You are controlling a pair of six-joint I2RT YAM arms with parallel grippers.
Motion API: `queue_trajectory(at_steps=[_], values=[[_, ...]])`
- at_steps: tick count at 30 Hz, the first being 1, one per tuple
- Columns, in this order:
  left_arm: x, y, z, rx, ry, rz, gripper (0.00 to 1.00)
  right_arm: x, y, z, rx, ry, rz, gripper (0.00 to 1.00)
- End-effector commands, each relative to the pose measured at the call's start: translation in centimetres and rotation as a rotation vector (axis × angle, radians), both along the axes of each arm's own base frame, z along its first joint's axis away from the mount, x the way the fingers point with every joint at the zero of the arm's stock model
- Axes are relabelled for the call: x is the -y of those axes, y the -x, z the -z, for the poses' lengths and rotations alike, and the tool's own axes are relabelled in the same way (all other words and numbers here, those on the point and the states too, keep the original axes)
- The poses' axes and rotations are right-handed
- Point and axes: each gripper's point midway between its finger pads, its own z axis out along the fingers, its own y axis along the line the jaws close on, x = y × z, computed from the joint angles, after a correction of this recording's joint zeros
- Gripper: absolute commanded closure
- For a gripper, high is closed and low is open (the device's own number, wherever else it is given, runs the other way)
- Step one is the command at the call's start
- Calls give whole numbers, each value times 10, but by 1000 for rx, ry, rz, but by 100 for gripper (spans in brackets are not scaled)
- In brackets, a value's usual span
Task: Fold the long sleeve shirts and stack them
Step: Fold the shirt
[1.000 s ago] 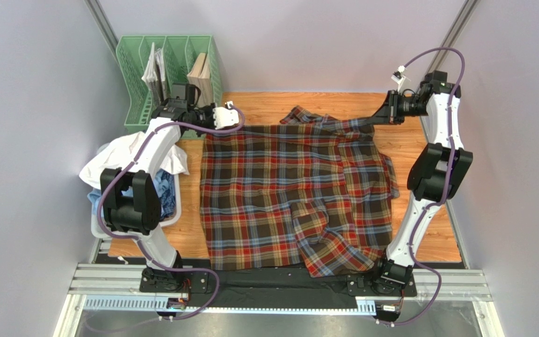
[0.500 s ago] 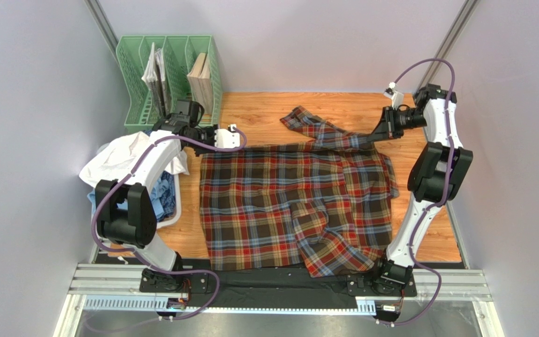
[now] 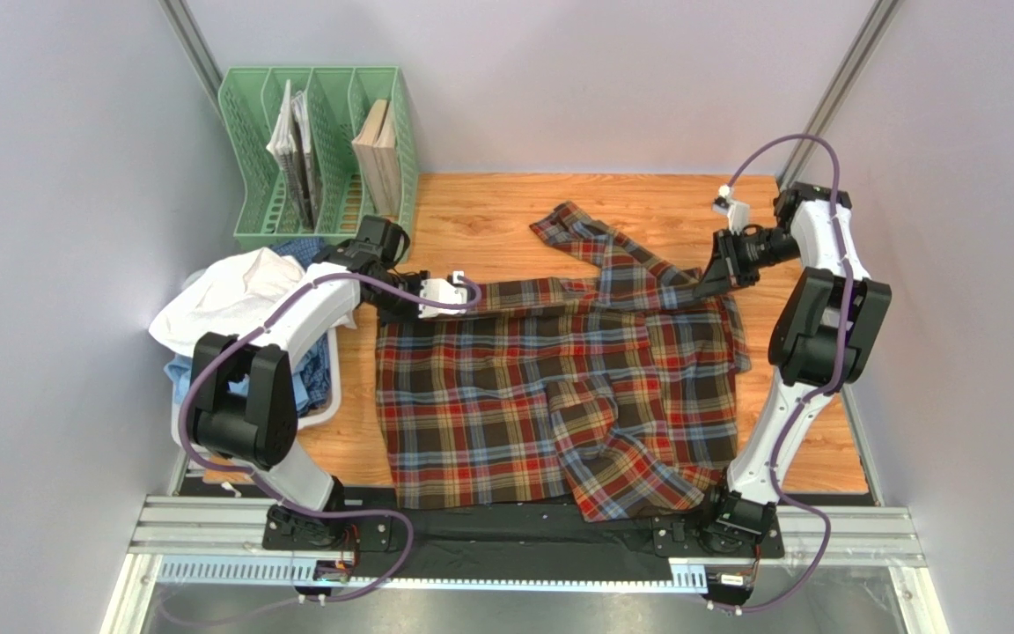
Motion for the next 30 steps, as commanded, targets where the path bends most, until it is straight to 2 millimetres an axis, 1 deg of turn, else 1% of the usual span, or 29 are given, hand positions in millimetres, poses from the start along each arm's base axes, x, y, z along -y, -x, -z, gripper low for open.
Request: queue_trajectory(at_steps=[1, 3, 6, 7, 8, 10, 11, 12, 13, 14, 15, 16, 17, 18, 19, 20, 21, 22, 23, 24, 25, 26, 27, 28, 29, 30], values=[[-7, 12, 22, -70, -37, -12, 100, 5, 21, 3, -27, 43, -37, 100], [-8, 16, 29, -84, -46, -10, 100, 3, 28, 9, -46, 41, -44, 100], [-9, 18, 30, -92, -51, -15, 100, 0, 35, 16, -65, 52, -69, 100], [-8, 19, 30, -96, -46, -7, 100, 1, 36, 18, -69, 61, -73, 98], [-8, 26, 30, -122, -46, 2, 98, 0, 37, 19, -72, 64, -80, 95], [-3, 34, 23, -151, -19, 42, 95, 3, 38, 19, -75, 85, -89, 89], [-3, 46, 18, -190, -14, 48, 90, 4, 40, 17, -76, 95, -102, 86], [0, 47, 11, -193, 1, 55, 86, 7, 41, 15, -75, 107, -111, 81], [3, 51, 6, -207, 23, 63, 84, 13, 35, 4, -41, 136, -116, 69], [4, 58, 1, -233, 31, 49, 80, 17, 36, -4, -30, 137, -121, 61], [6, 53, -8, -220, 48, 30, 77, 22, 30, -14, 1, 147, -111, 54], [9, 50, -13, -216, 66, 10, 75, 28, 17, -31, 64, 160, -96, 42], [11, 44, -18, -212, 88, -44, 71, 33, 10, -39, 95, 165, -77, 38], [13, 36, -23, -194, 106, -77, 69, 35, 4, -45, 108, 163, -57, 36], [16, 28, -25, -183, 121, -117, 68, 36, -1, -46, 116, 168, -46, 36], [19, 17, -23, -176, 134, -150, 67, 35, -13, -46, 138, 181, -38, 36], [22, 7, -29, -182, 160, -216, 66, 32, -16, -44, 117, 180, -2, 37], [21, -1, -28, -185, 156, -256, 66, 31, -20, -38, 109, 188, 8, 40], [22, -10, -28, -186, 160, -292, 66, 25, -27, -30, 109, 191, 8, 41], [25, -22, -23, -203, 160, -332, 66, 22, -29, -23, 100, 200, 14, 43], [24, -27, -19, -224, 155, -392, 66, 22, -30, -15, 77, 226, 32, 46], [24, -32, -6, -255, 138, -419, 67, 18, -39, -9, 96, 249, 29, 48], [25, -40, -6, -247, 138, -434, 67, 17, -36, 5, 63, 260, 33, 49], [22, -45, -1, -242, 114, -468, 67, 19, -37, 13, 44, 282, 50, 53], [24, -49, 11, -251, 92, -474, 67, 19, -42, 20, 49, 301, 56, 55], [24, -52, 15, -243, 79, -481, 67, 22, -41, 32, 21, 313, 65, 56]])
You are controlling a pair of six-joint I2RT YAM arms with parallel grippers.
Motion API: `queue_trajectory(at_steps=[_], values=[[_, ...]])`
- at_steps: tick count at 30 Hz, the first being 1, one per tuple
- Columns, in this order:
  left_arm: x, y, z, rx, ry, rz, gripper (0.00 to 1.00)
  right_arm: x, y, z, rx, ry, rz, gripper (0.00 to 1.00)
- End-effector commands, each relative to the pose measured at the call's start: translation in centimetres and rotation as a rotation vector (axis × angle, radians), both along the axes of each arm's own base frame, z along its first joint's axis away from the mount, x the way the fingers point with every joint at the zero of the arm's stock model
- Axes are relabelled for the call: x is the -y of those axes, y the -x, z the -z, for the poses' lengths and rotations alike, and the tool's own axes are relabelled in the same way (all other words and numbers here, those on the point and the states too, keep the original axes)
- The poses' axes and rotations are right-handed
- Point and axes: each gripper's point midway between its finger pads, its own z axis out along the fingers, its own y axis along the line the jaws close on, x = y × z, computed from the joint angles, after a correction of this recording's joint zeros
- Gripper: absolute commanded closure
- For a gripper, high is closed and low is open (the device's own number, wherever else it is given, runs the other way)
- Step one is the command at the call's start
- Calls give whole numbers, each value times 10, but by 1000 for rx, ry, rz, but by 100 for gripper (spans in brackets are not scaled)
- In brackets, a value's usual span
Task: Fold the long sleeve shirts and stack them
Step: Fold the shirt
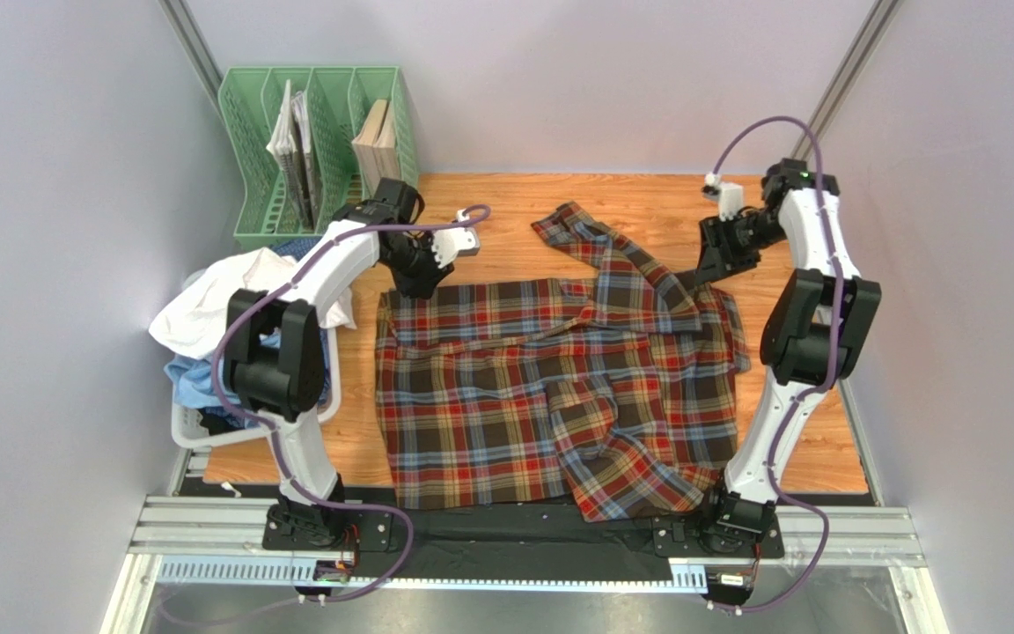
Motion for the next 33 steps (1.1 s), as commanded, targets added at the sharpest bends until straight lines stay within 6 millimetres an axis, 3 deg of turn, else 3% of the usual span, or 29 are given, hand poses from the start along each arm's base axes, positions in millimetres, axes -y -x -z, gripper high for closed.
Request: queue_trajectory(at_steps=[1, 5, 7, 10, 13, 16, 20, 24, 25, 26, 27, 31, 33], values=[[-2, -15, 27, -50, -66, -135, 68, 11, -13, 41, -55, 104, 92, 58], [0, -20, 55, -75, -134, -137, 69, 28, -7, 72, -113, 189, 119, 63], [-2, -25, 60, -66, -161, -142, 70, 31, 9, 89, -173, 203, 119, 65], [-3, -31, 72, -69, -200, -143, 71, 39, 24, 99, -216, 209, 130, 66], [-4, -35, 77, -73, -224, -127, 73, 42, 26, 87, -197, 199, 132, 66], [0, -38, 69, -47, -197, -91, 73, 29, 22, 52, -139, 126, 107, 63], [24, -35, 31, 12, -48, -31, 69, 9, -12, -15, 46, 3, 87, 54], [47, -31, -12, 74, 114, -25, 64, -18, -52, -47, 168, -74, 119, 42], [55, -29, -21, 79, 167, -22, 56, -31, -69, -52, 206, -88, 141, 39], [57, -26, -34, 95, 195, -22, 53, -37, -78, -53, 227, -87, 153, 38], [62, -23, -41, 91, 228, -15, 37, -43, -90, -57, 259, -82, 163, 37], [69, -11, -73, 99, 307, -35, 34, -74, -138, -36, 315, -33, 205, 39], [72, -4, -81, 80, 343, -40, 34, -75, -156, -24, 333, 8, 254, 42]])
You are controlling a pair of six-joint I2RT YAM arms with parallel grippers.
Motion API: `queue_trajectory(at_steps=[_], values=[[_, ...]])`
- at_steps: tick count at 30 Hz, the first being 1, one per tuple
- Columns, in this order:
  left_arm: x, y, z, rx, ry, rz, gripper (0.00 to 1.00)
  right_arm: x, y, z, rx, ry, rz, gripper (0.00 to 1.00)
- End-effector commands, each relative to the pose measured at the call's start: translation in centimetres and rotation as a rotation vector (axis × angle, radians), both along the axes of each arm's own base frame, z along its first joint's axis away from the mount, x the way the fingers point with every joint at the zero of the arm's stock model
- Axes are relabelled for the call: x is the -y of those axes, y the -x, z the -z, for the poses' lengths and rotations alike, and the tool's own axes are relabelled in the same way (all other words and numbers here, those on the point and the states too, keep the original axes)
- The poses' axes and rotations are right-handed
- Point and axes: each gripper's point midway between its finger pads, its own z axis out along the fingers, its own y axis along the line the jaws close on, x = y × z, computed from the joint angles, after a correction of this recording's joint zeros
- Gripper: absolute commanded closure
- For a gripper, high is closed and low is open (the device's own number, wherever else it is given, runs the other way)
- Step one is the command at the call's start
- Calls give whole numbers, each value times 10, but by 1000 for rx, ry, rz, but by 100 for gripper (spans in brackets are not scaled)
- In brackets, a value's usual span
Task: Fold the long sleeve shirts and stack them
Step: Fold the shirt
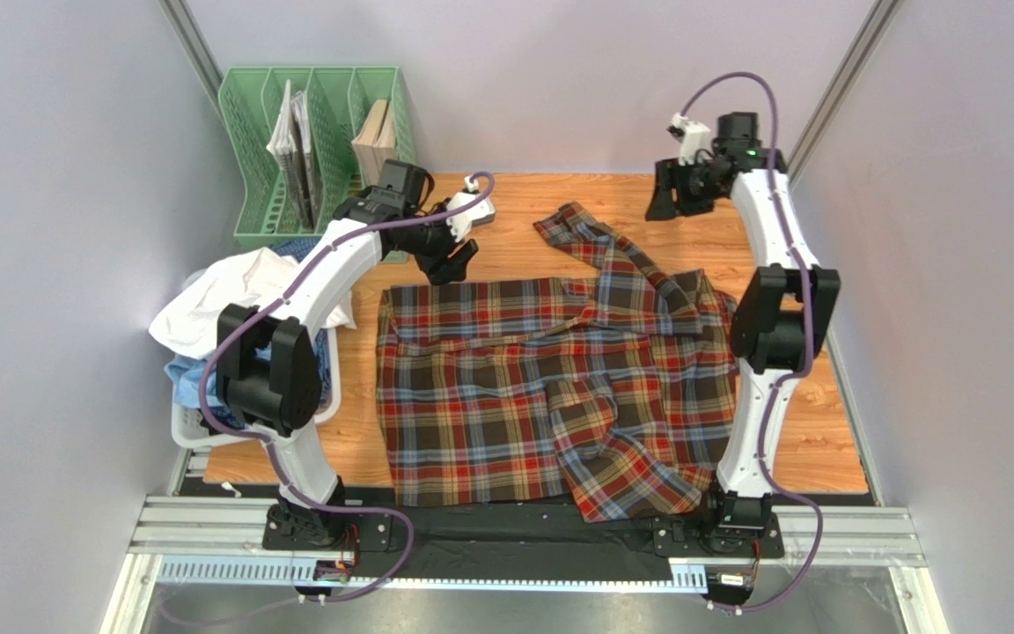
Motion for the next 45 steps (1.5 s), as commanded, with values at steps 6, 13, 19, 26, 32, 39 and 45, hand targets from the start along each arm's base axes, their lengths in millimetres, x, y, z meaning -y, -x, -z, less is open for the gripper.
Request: queue_trajectory(at_steps=[6, 13, 19, 26, 32, 39, 45], values=[[20, 35, -52, -15, 193, 24, 34, -32, -88, 55, 111, 101, 151, 44], [13, 35, -43, -20, 151, 10, 33, -55, -79, 93, 52, 114, 85, 37], [14, 35, -33, -57, 152, 7, 33, -64, -71, 99, 22, 83, 66, 33], [16, 36, -29, -75, 156, 14, 33, -78, -75, 87, 53, 46, 37, 24], [14, 37, -27, -76, 145, 15, 33, -91, -74, 94, 47, 58, 7, 21], [10, 33, -32, -49, 122, 14, 33, -89, -62, 121, -38, 172, -37, 23], [4, 31, -34, -34, 102, 4, 33, -82, -40, 154, -141, 242, -80, 32]])
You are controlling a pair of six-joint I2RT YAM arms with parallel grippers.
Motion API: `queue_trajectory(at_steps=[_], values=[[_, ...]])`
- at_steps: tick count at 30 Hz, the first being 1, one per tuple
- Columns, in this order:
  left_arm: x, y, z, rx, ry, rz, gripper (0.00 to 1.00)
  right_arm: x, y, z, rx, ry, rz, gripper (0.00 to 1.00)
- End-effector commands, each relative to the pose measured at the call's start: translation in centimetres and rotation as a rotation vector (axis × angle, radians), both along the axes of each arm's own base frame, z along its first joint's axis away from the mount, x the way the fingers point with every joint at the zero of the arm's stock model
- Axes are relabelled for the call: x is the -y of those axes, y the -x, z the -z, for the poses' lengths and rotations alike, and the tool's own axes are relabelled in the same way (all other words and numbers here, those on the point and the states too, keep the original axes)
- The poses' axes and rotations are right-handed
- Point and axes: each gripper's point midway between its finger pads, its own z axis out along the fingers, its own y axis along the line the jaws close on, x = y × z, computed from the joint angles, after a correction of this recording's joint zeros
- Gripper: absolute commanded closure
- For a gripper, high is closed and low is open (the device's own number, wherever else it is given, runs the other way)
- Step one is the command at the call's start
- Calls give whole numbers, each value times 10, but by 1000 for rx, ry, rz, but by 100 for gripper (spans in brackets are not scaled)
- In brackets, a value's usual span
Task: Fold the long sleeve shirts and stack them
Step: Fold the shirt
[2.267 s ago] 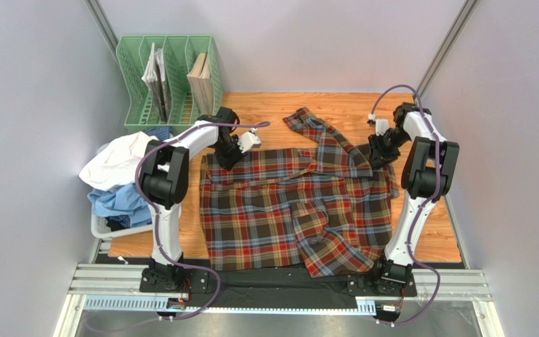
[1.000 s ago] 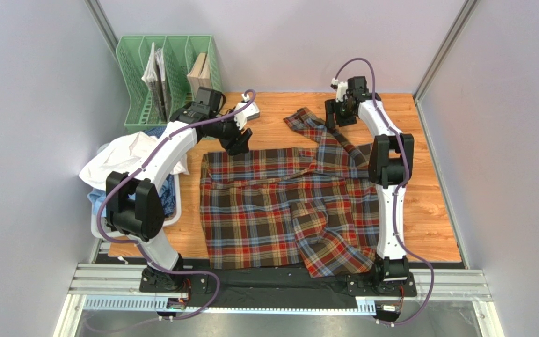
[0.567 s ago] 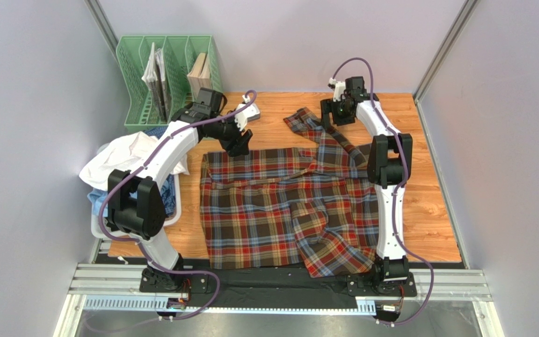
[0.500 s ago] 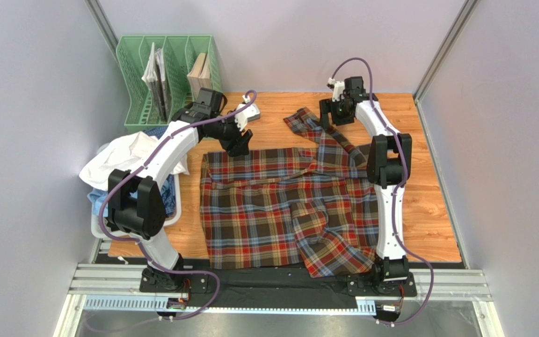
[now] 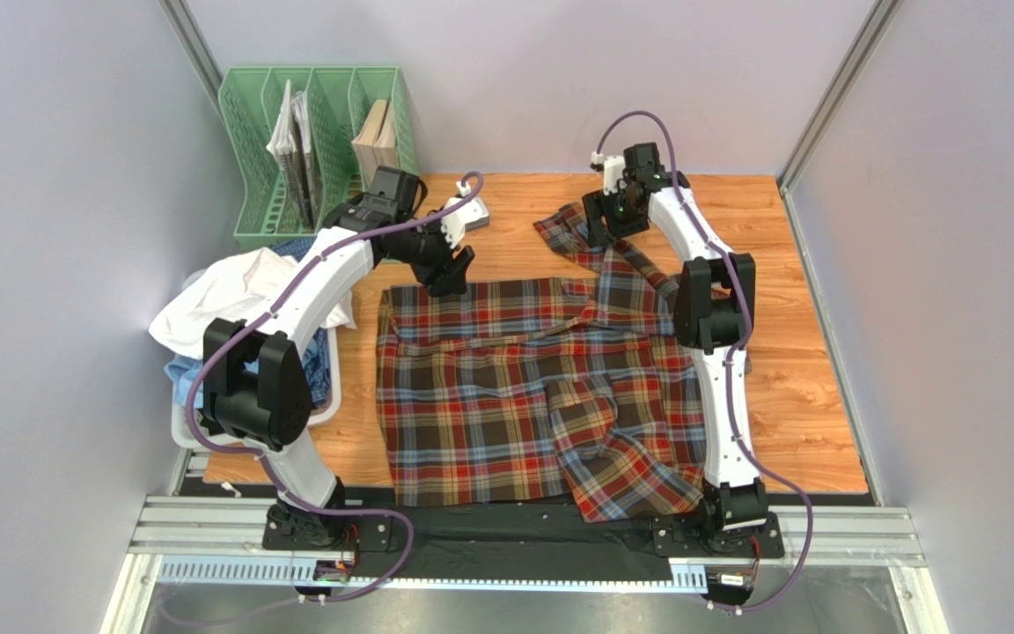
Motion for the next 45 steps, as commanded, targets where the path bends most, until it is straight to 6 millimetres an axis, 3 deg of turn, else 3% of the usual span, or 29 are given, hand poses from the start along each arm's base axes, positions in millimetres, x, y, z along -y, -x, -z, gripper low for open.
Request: queue_trajectory(at_steps=[1, 3, 4, 6, 9, 10, 12, 13, 14, 16, 17, 19, 20, 21, 22, 23, 24, 26, 27, 29, 30, 32, 33, 34, 36, 37, 41, 44, 45], values=[[-4, -6, -14, 46, -6, 4, 33, 12, 21, 29, -102, 82, -35, 39], [-6, -8, -15, 49, -10, -3, 33, 9, 24, 28, -108, 86, -54, 57], [-5, -8, -15, 45, -6, -7, 33, 8, 24, 27, -103, 88, -64, 80], [-6, -10, -17, 38, 3, -20, 34, 2, 24, 15, -87, 71, -88, 97], [-5, -14, -25, 14, 42, -53, 34, -4, 19, -28, -3, 43, -121, 100], [-4, -15, -29, 7, 62, -57, 34, -4, 17, -59, 55, 35, -118, 100], [-6, -20, -40, -1, 101, -96, 34, -9, 15, -96, 139, 2, -127, 100], [-8, -25, -46, 10, 123, -113, 35, -11, 20, -104, 153, -5, -130, 100], [-10, -28, -55, 30, 136, -130, 35, -13, 19, -147, 253, -18, -135, 100], [-13, -35, -67, 62, 161, -168, 34, -19, 30, -172, 298, -29, -166, 100], [-15, -35, -75, 87, 168, -174, 34, -26, 47, -188, 317, -34, -201, 100], [-17, -35, -82, 114, 174, -181, 34, -34, 69, -190, 315, -3, -293, 100], [-16, -32, -87, 124, 182, -174, 34, -40, 91, -168, 242, 11, -335, 100], [-15, -30, -89, 123, 186, -167, 34, -43, 108, -179, 263, 30, -390, 100], [-15, -26, -90, 114, 192, -159, 34, -42, 119, -175, 249, 41, -407, 100], [-14, -21, -91, 111, 198, -152, 34, -44, 143, -149, 171, 48, -437, 100], [-13, -18, -92, 110, 202, -139, 34, -42, 157, -160, 194, 53, -455, 100], [-13, -8, -92, 109, 206, -116, 34, -39, 182, -150, 157, 53, -466, 100], [-13, -4, -91, 110, 206, -108, 34, -34, 202, -130, 91, 50, -467, 100], [-15, 5, -88, 111, 202, -90, 33, -28, 225, -133, 81, 43, -454, 100], [-15, 8, -86, 109, 200, -82, 33, -23, 246, -114, 15, 41, -457, 99], [-16, 19, -80, 109, 196, -49, 33, -19, 272, -115, 3, 23, -475, 87], [-16, 22, -77, 105, 194, -39, 33, -17, 285, -112, -13, 16, -498, 69], [-15, 26, -74, 103, 192, -25, 33, -13, 305, -104, -45, 14, -517, 58], [-17, 33, -66, 104, 174, -5, 33, -6, 311, -101, -32, 39, -532, 32], [-17, 35, -63, 99, 171, -1, 32, -4, 311, -102, -21, 40, -533, 28], [-16, 44, -51, 80, 162, 21, 32, -6, 290, -121, 62, 45, -559, 23], [-15, 48, -47, 62, 167, 25, 32, -15, 279, -127, 108, 55, -628, 21], [-15, 48, -48, 63, 169, 25, 32, -18, 275, -120, 86, 67, -645, 21]])
